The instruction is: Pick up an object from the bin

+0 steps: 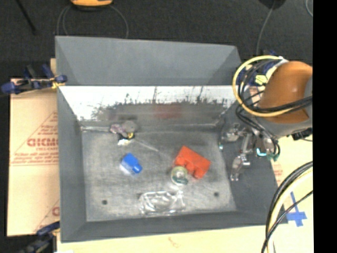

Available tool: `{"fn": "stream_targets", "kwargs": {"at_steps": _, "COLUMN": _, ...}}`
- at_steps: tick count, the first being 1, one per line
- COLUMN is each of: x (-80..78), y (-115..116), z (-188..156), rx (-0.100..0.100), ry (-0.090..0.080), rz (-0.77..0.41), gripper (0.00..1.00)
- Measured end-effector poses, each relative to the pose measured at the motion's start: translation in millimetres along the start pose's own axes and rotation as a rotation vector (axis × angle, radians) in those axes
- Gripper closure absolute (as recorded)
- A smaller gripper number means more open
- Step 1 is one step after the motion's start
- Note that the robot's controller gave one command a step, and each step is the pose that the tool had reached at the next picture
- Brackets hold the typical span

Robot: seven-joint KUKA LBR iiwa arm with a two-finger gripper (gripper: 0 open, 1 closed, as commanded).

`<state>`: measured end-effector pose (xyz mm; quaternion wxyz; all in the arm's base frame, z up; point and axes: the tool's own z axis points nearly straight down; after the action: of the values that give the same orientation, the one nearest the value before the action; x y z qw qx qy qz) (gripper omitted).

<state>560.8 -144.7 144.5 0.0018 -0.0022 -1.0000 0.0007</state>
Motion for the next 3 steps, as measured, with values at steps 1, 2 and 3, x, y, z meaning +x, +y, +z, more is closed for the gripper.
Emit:
{"fn": "stream_targets", "kwargs": {"at_steps": 1, "x": -25.7, "y": -14.7, "z": 71.5, "rx": -0.002, "ry": -0.01, "rz": -0.266, "gripper": 0.0}}
{"fn": "stream_targets", "kwargs": {"at_steps": 2, "x": 12.2, "y": 42.3, "z": 64.8, "rx": -0.004, "ry": -0.006, "rz": -0.026, "gripper": 0.0}}
{"fn": "stream_targets", "kwargs": {"at_steps": 3, "x": -9.7, "y": 93.4, "z": 69.8, "rx": 0.001, "ry": -0.018, "rz": 0.144, "gripper": 0.0}}
